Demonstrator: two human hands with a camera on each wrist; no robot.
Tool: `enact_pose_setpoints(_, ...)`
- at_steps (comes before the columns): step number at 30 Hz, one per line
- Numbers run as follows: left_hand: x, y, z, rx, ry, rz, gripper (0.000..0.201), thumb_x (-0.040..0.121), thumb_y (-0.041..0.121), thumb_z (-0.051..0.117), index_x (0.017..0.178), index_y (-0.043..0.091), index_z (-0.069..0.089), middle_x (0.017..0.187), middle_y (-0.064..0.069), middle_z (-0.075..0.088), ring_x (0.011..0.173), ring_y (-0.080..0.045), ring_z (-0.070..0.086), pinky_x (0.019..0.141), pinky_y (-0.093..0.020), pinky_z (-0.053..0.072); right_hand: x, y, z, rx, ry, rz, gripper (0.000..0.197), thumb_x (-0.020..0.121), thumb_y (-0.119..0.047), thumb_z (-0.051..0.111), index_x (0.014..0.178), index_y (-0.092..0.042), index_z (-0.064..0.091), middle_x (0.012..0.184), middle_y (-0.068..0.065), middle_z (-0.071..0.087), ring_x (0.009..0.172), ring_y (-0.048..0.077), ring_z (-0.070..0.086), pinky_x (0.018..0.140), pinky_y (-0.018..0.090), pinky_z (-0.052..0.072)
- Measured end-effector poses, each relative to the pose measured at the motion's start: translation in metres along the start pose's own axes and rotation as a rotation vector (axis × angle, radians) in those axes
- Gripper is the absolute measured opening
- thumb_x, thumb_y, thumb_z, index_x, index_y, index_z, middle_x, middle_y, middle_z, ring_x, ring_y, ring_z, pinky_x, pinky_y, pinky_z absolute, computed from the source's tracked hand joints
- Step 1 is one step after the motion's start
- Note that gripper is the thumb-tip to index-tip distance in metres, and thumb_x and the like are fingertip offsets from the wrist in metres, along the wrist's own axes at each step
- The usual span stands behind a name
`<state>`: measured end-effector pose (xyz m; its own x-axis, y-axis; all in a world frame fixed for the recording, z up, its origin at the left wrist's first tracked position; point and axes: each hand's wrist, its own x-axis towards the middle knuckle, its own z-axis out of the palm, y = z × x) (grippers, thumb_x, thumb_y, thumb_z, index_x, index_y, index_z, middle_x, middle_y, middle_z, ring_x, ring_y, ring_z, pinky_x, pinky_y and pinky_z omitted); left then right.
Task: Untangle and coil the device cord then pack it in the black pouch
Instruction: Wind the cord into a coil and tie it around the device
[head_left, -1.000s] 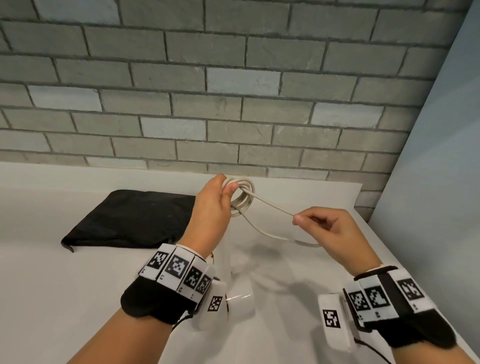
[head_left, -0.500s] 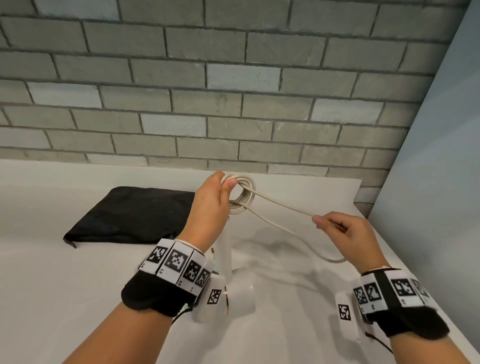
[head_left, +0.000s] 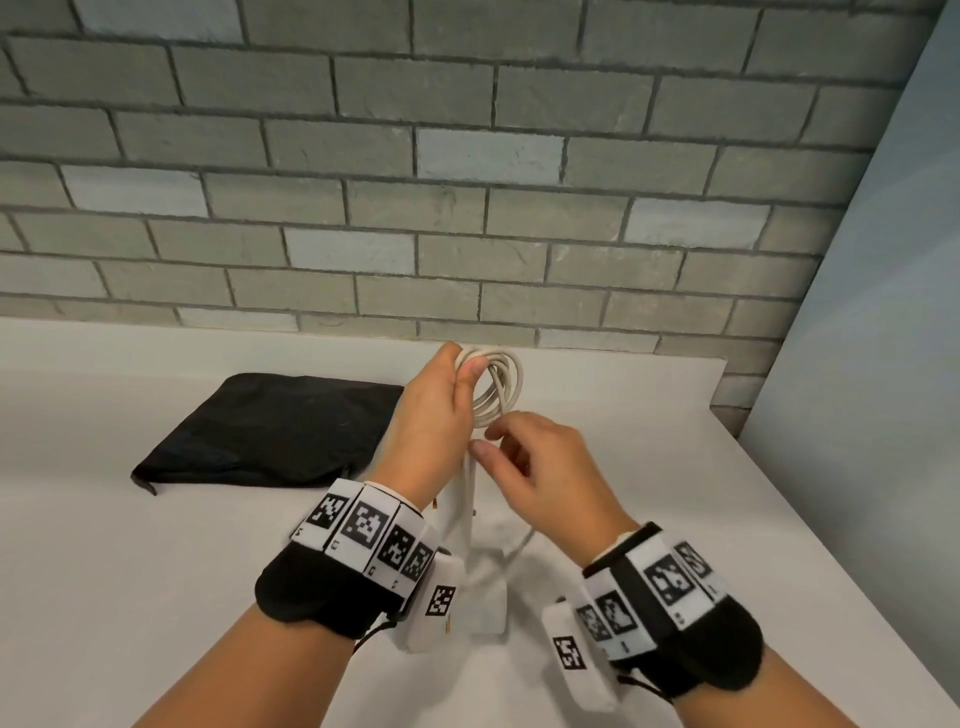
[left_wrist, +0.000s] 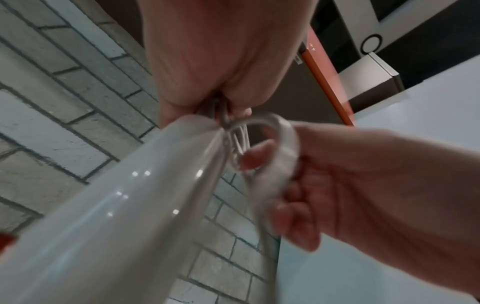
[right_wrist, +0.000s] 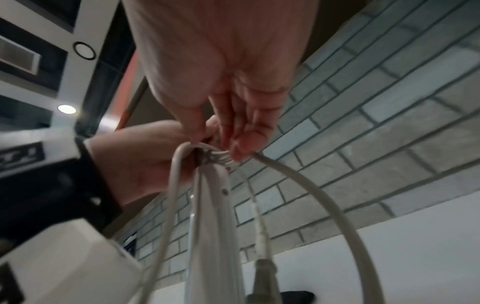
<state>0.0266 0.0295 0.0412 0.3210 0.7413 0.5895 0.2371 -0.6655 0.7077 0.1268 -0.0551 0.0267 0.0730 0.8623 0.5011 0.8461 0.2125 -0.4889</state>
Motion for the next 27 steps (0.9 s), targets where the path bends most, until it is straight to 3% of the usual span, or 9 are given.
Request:
enact_pose_setpoints(3,0.000,0.002,-0.001,-0.016,-0.004,0.007,0.024,0.096,0.031,0.036,0.088,0.011,0.047,0.068,0.006,0.052,0.062,-0.011,0.050,0.055,-0.018,0.038,0.006,-0.011,0.007,-0.025,-0.048,0.005,0.021,0.090,-0.025,0.047,0.090,-0.010,0.062,0.082,0.004,0.064,0.066,0.014,0.050,0.065,0.028,0.042)
enact_pose_setpoints(5,0.000,0.001,-0.004,-0.025,-0.014,0.025,0.026,0.096,0.031,0.036,0.089,0.009,0.048,0.071,0.001,0.055,0.064,-0.014,0.053,0.057,-0.020,0.040,0.007,-0.014,0.007,0.172,-0.070,0.077,0.026,0.092,-0.022,0.042,0.078,-0.011,0.060,0.075,0.007,0.064,0.062,0.016,0.053,0.065,0.032,0.045)
enact_pose_setpoints(7,-0.001,0.001,-0.006,-0.036,-0.030,0.042,0.028,0.096,0.032,0.036,0.091,0.007,0.049,0.075,-0.005,0.059,0.067,-0.018,0.055,0.063,-0.028,0.044,0.011,-0.011,0.007,0.349,-0.094,0.185,0.033,0.093,-0.024,0.041,0.066,-0.014,0.057,0.065,0.003,0.062,0.051,0.006,0.050,0.060,0.027,0.043)
enact_pose_setpoints(9,-0.002,0.002,-0.006,-0.057,-0.042,0.037,0.031,0.096,0.033,0.034,0.090,0.005,0.048,0.071,-0.004,0.054,0.063,-0.017,0.050,0.062,-0.033,0.042,0.014,-0.007,0.009,0.416,-0.091,0.231,0.027,0.089,-0.023,0.051,0.064,-0.016,0.058,0.060,-0.001,0.058,0.047,0.004,0.047,0.054,0.020,0.038)
enact_pose_setpoints(11,-0.003,0.004,-0.005,-0.081,-0.056,0.015,0.034,0.096,0.035,0.033,0.088,0.005,0.047,0.065,0.003,0.046,0.059,-0.012,0.043,0.060,-0.032,0.039,0.016,-0.004,0.014,0.417,-0.041,0.239,0.018,0.082,-0.018,0.060,0.065,-0.013,0.058,0.057,-0.001,0.053,0.048,0.004,0.042,0.052,0.017,0.035)
enact_pose_setpoints(13,-0.002,0.004,-0.005,-0.098,-0.079,-0.009,0.033,0.096,0.036,0.032,0.086,0.007,0.047,0.066,0.005,0.045,0.059,-0.009,0.042,0.062,-0.030,0.039,0.015,-0.002,0.018,0.365,0.019,0.220,0.023,0.082,-0.014,0.061,0.060,-0.017,0.054,0.052,-0.003,0.048,0.046,0.005,0.040,0.049,0.014,0.032)
enact_pose_setpoints(17,0.001,0.000,-0.009,-0.163,-0.037,-0.049,0.027,0.097,0.031,0.032,0.072,0.028,0.042,0.065,0.008,0.042,0.055,0.002,0.043,0.055,-0.012,0.035,0.011,0.007,0.002,0.598,0.019,0.242,0.020,0.089,-0.013,0.054,0.072,-0.019,0.061,0.057,-0.002,0.056,0.041,0.005,0.046,0.037,0.017,0.035)
enact_pose_setpoints(23,0.004,-0.005,-0.016,-0.185,-0.007,-0.117,0.026,0.097,0.031,0.031,0.076,0.028,0.047,0.073,0.008,0.049,0.068,-0.005,0.046,0.066,-0.020,0.038,-0.007,0.055,-0.047,0.876,0.457,0.405,0.022,0.094,-0.016,0.045,0.079,-0.014,0.061,0.047,-0.007,0.050,0.036,0.004,0.037,0.031,0.014,0.023)
enact_pose_setpoints(27,0.006,-0.007,-0.013,-0.146,-0.006,-0.114,0.023,0.097,0.031,0.031,0.085,0.022,0.048,0.079,0.011,0.051,0.073,-0.003,0.049,0.068,-0.016,0.038,-0.017,0.075,-0.044,0.931,0.600,0.452,0.022,0.095,-0.020,0.043,0.081,-0.017,0.060,0.046,-0.008,0.049,0.038,0.004,0.037,0.035,0.015,0.023)
